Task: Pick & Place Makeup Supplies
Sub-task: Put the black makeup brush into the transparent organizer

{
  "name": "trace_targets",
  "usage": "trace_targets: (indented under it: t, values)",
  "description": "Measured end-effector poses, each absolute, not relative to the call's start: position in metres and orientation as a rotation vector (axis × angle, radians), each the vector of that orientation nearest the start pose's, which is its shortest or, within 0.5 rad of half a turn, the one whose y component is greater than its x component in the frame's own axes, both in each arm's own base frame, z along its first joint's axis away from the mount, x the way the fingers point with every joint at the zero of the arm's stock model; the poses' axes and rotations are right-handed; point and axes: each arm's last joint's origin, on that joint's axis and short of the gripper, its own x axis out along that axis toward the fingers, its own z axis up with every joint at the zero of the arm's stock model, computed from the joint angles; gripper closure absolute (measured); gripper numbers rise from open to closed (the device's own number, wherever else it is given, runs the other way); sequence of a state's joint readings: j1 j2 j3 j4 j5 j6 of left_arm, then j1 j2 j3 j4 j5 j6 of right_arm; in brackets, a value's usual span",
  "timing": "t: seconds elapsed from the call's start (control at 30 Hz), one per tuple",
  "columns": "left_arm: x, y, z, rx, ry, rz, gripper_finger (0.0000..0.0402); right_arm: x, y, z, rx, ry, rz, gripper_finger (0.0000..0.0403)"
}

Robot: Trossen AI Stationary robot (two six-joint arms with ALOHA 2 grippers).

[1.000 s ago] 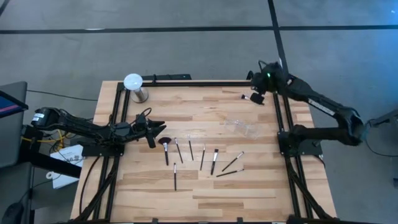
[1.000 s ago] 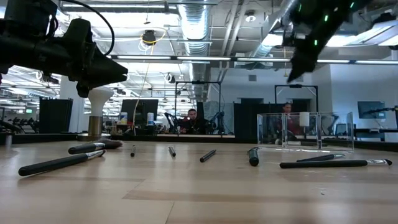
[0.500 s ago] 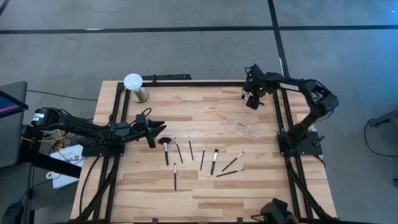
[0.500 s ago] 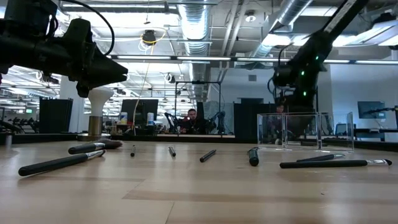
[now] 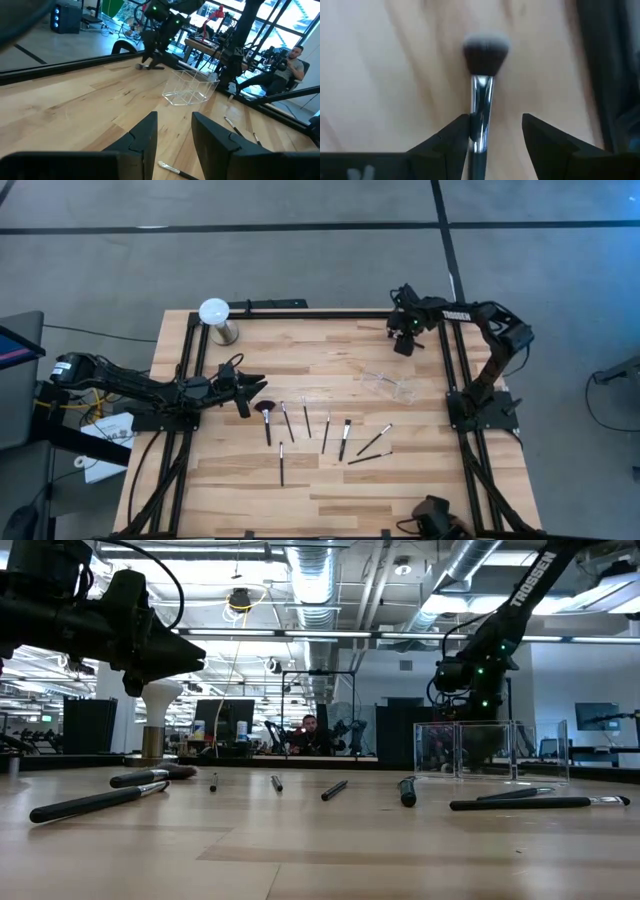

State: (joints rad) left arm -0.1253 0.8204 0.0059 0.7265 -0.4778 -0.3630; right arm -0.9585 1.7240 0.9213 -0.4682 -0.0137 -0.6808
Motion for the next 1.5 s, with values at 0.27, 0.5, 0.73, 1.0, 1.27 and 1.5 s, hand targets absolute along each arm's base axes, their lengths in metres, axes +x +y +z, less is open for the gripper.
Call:
trace_targets:
  t: [0.27, 0.5, 0.73, 1.0, 1.27, 1.5]
  values:
    - [0.145, -0.005, 0.151, -0.333, 0.019, 0.363, 0.0284, 0.186, -0.252, 0.124, 0.105, 1.353, -0.280, 0.0293]
    - [0.145, -0.005, 0.151, -0.333, 0.019, 0.363, 0.0284, 0.205, -0.248, 0.123, 0.101, 1.414, -0.250, 0.0374]
    - [0.145, -0.005, 0.151, -0.341, 0.018, 0.363, 0.0284, 0.216, -0.227, 0.185, 0.016, 1.317, -0.338, 0.0392]
    - [0.145, -0.006, 0.151, -0.352, 0.017, 0.354, 0.0284, 0.206, -0.168, 0.274, -0.024, 1.020, -0.394, 0.0402]
    - [0.145, -0.006, 0.151, -0.379, 0.013, 0.352, 0.0284, 0.204, -0.096, 0.311, 0.040, 0.800, -0.263, 0.0402]
    - [0.145, -0.006, 0.151, -0.379, 0.014, 0.351, 0.0284, 0.212, -0.058, 0.284, 0.045, 0.853, -0.321, 0.0402]
